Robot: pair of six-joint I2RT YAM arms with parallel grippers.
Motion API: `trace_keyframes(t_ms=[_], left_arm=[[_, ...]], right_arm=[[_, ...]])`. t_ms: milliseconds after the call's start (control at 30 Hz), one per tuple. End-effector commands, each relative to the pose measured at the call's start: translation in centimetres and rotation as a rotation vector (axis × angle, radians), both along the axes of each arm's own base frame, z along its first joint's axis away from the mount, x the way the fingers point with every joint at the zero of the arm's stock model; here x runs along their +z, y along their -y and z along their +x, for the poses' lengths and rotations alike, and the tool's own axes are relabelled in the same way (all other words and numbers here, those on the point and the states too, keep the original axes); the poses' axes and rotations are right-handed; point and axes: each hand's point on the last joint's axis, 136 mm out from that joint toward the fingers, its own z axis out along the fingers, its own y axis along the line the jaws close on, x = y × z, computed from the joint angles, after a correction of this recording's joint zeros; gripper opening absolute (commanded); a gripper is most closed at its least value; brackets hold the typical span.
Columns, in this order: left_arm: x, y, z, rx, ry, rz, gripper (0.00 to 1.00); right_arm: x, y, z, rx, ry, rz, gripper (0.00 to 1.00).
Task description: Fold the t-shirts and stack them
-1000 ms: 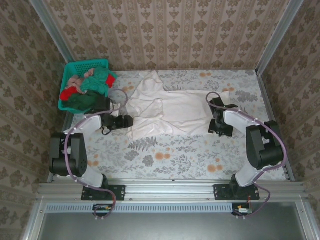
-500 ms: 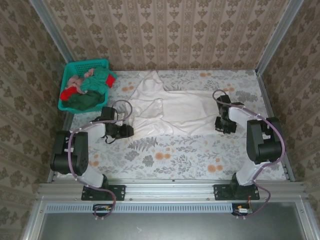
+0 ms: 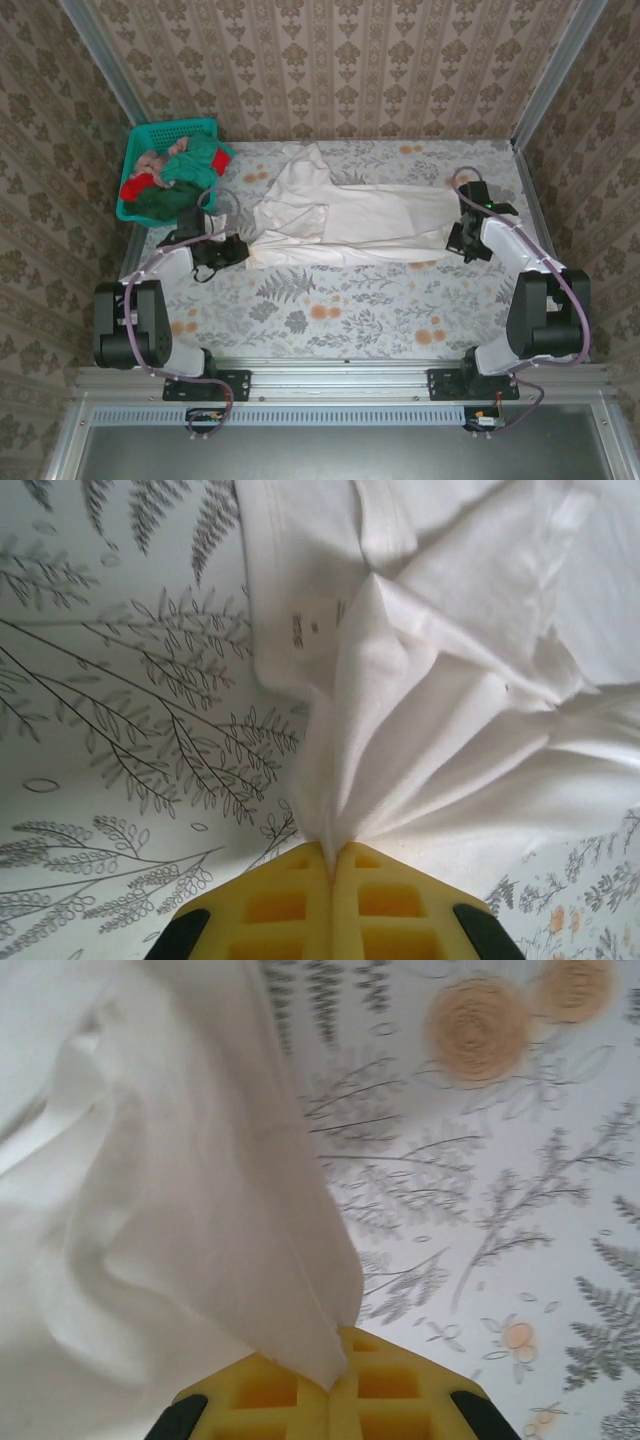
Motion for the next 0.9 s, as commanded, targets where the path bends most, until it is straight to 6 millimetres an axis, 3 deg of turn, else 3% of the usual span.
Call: trace_keyframes(t_ms=[0, 100, 200, 300, 367, 567, 633, 667, 700, 800, 867], left_arm=[[-0.5, -0.6, -0.3, 0.019, -0.046, 0.014, 0.0], [-1.9, -1.0, -0.9, 0.027, -0.085, 0.041, 0.0], [-2.8, -1.9, -0.9, 0.046, -0.112, 0.095, 0.0], [-2.7, -1.3, -0.4, 0.019, -0.133, 0.089, 0.0], [-2.5, -1.2, -0.3, 0.01, -0.131, 0.111, 0.0], [-1.2, -2.3, -1.5, 0.032, -0.107, 0.19, 0.0], [-1.0, -1.8, -2.2, 0.03, -0.1, 0.179, 0.21], [-1.1, -1.5, -2.7, 0.025, -0.099, 0.175, 0.3], [-0.9, -1.1, -3.0, 0.022, -0.095, 0.169, 0.47], [0.5, -0.9, -3.2, 0.023, -0.061, 0.165, 0.56], [2.0, -1.5, -2.8, 0.033, -0.025, 0.226, 0.62]], right_arm=[[-2.2, 1.9, -2.4, -0.046, -0.113, -0.032, 0.0], [-4.0, 1.6, -3.1, -0.042, -0.173, -0.018, 0.0], [-4.5, 2.1, -4.0, -0.047, -0.21, -0.054, 0.0], [-4.6, 1.9, -4.2, -0.035, -0.229, -0.053, 0.13], [-4.2, 1.5, -4.4, -0.015, -0.241, -0.051, 0.15], [-0.1, 1.5, -5.4, -0.006, -0.174, -0.117, 0.19], [0.4, 1.2, -5.7, -0.017, -0.149, -0.098, 0.28], [0.6, 0.9, -5.6, -0.018, -0.137, -0.081, 0.39], [1.2, 0.7, -5.7, -0.021, -0.115, -0.084, 0.44], [3.5, -0.1, -5.2, -0.001, -0.038, -0.094, 0.46], [5.2, -1.2, -3.8, 0.048, 0.043, -0.096, 0.52]])
